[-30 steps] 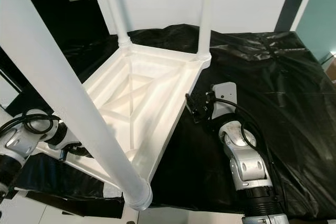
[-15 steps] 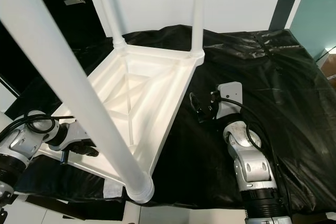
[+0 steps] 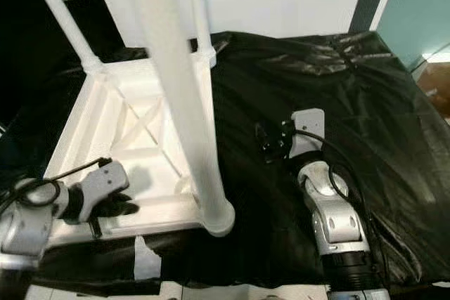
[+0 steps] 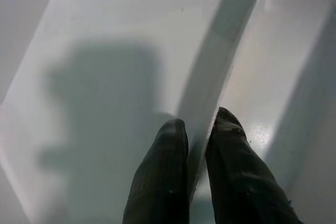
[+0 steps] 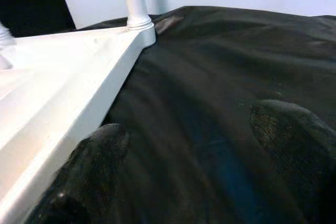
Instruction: Building children table
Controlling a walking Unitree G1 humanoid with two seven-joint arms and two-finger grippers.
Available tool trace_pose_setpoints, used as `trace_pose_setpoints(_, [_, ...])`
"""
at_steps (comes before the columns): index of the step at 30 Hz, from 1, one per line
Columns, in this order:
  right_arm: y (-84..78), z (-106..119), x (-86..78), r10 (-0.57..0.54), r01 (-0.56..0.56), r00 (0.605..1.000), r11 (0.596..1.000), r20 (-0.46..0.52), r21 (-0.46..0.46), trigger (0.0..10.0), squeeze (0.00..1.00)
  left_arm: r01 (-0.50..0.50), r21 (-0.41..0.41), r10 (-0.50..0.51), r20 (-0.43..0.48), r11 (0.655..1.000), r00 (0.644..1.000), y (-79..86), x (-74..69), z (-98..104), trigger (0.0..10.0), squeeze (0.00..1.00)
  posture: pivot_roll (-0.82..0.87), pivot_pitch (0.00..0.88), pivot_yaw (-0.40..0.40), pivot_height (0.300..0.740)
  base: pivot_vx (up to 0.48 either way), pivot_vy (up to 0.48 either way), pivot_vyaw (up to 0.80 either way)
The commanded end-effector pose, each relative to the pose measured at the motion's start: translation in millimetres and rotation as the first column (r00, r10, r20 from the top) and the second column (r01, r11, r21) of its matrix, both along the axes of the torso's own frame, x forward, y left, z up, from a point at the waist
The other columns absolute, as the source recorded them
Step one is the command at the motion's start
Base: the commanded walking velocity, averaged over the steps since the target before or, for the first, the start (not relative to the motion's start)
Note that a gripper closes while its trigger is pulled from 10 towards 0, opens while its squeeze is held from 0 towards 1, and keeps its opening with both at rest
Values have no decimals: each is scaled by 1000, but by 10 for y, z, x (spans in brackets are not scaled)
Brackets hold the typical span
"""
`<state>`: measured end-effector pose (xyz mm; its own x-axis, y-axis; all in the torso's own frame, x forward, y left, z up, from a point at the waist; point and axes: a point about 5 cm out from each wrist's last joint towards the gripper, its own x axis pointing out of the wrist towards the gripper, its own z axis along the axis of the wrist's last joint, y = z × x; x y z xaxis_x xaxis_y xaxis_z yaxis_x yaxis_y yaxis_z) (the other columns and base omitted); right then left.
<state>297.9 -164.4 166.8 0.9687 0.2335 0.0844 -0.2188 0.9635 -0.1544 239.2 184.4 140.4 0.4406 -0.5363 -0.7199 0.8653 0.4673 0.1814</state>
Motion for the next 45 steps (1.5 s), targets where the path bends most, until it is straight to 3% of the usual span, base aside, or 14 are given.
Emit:
trace_pose_setpoints(1, [30,-33,1,22,-22,999,1000,-23,0,10000,0,-230,9,226,138,973,964,-40,17,-116,0,0,42,70,24,740,0,0,0])
trace_pose_setpoints(3, [28,-31,7,23,-23,999,1000,-24,1,10000,0,-212,-6,210,152,977,966,-113,23,-105,314,0,45,71,22,740,0,0,0])
trace_pose_setpoints(4, [24,-30,12,23,-23,999,1000,-25,-1,10000,0,-211,-24,212,161,977,964,-173,37,-97,8196,929,41,70,22,740,0,0,0])
trace_pose_setpoints(5, [15,-26,19,18,-18,1000,1000,-26,-2,10000,0,-211,-43,215,166,977,962,-228,48,-80,8196,929,40,71,22,740,0,0,0])
trace_pose_setpoints(6, [-7,-25,22,1,-1,1000,1000,-26,2,10000,0,-210,-74,220,175,975,960,-288,68,-58,10000,1000,37,71,24,740,0,0,0])
trace_pose_setpoints(12, [-111,-44,19,-74,75,997,997,-25,16,10000,0,-226,-144,257,263,963,930,-408,196,63,10000,1000,28,67,32,740,0,0,0])
trace_pose_setpoints(13, [-130,-51,12,-95,96,995,995,-23,22,10000,0,-236,-178,277,264,955,924,-407,222,99,10000,725,24,65,35,740,0,0,0])
trace_pose_setpoints(14, [-130,-51,12,-95,96,995,995,-23,22,10000,0,-236,-178,277,264,955,924,-407,222,99,10000,725,24,65,35,740,0,0,0])
trace_pose_setpoints(15, [-151,-61,-6,-119,119,993,992,-20,38,10000,0,-241,-224,298,275,944,914,-405,245,166,10000,0,21,61,40,740,0,0,0])
trace_pose_setpoints(19, [-165,-130,-142,-167,168,986,982,-11,92,10000,0,-151,-335,255,292,930,922,-371,232,310,10000,0,12,59,49,740,0,0,0])
trace_pose_setpoints(23, [-162,-144,-167,-170,170,985,981,-11,96,10000,0,-125,-357,241,301,926,923,-367,222,334,10000,0,11,59,50,740,0,0,0])
trace_pose_setpoints(29, [-244,-217,-377,-197,196,980,971,-10,137,10000,0,-46,-466,206,298,883,932,-381,167,390,10000,0,-4,65,50,740,0,0,0])
trace_pose_setpoints(34, [-274,-239,-661,-89,89,996,989,-6,119,10000,0,60,-540,102,264,839,959,-405,65,411,10000,0,-22,68,57,740,0,0,0])
trace_pose_setpoints(45, [-269,-209,-993,182,-178,980,983,-78,53,10000,0,172,-529,4,315,831,949,-431,23,434,10000,0,-60,71,82,740,0,0,0])
